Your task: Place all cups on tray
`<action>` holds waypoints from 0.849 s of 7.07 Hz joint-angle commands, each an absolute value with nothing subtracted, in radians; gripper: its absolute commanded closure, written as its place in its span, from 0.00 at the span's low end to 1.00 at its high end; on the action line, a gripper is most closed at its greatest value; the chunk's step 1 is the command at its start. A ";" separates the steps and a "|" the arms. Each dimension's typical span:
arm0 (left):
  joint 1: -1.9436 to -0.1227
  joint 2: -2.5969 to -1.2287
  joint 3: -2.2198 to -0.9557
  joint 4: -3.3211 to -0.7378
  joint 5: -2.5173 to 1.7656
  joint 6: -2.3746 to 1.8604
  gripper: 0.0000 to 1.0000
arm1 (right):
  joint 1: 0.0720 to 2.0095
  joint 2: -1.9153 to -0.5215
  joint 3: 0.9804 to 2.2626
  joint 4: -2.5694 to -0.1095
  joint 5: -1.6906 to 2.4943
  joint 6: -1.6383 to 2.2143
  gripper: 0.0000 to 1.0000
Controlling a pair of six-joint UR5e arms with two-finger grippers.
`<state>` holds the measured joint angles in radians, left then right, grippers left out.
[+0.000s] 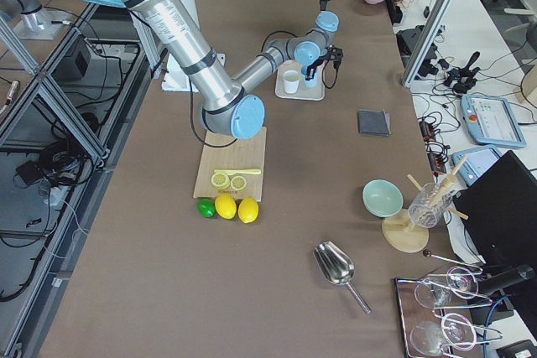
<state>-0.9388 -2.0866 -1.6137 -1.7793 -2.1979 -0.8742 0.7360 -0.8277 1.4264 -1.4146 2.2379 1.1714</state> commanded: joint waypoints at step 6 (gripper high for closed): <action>-1.128 -1.947 -1.850 -1.515 -2.229 -0.545 0.02 | 1.144 -1.274 1.698 -1.428 2.401 0.670 0.00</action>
<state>-1.0613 -2.0049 -1.7951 -1.5833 -2.2282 -0.7005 1.0342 -1.1655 1.6552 -1.4265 2.3718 0.8353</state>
